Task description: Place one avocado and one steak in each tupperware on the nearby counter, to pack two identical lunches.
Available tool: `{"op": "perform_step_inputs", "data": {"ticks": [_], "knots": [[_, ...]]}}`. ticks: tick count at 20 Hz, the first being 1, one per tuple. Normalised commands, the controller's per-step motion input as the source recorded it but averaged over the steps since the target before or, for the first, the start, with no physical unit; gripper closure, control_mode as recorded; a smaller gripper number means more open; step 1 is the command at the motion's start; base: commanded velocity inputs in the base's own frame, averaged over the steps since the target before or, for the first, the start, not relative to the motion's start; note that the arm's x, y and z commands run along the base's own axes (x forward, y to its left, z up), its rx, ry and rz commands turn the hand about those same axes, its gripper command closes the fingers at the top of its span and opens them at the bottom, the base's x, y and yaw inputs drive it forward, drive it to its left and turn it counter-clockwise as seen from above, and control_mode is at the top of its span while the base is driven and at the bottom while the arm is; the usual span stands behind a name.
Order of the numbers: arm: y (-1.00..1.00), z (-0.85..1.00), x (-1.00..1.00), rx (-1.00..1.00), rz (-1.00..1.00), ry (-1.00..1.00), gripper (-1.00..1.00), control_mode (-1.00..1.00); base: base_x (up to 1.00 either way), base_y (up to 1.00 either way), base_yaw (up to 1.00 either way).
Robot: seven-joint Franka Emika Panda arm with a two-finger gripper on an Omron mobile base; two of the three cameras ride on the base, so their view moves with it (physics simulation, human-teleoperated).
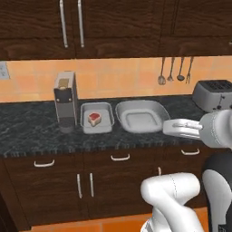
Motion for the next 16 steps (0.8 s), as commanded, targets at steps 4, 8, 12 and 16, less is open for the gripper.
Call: {"op": "perform_step_inputs", "data": {"ticks": [4,8,12,16], "knots": [[0.0,0.0,0.0,0.0,0.0,0.0,-1.0,1.0,-0.53,-0.68,0.0],[0.0,0.0,0.0,0.0,0.0,0.0,-1.0,1.0,-0.38,-0.89,0.02],[0.0,0.0,0.0,0.0,0.0,0.0,-1.0,1.0,-0.27,-1.0,0.02],[0.0,0.0,0.0,0.0,0.0,0.0,-1.0,1.0,-0.28,-1.0,0.01]]}}
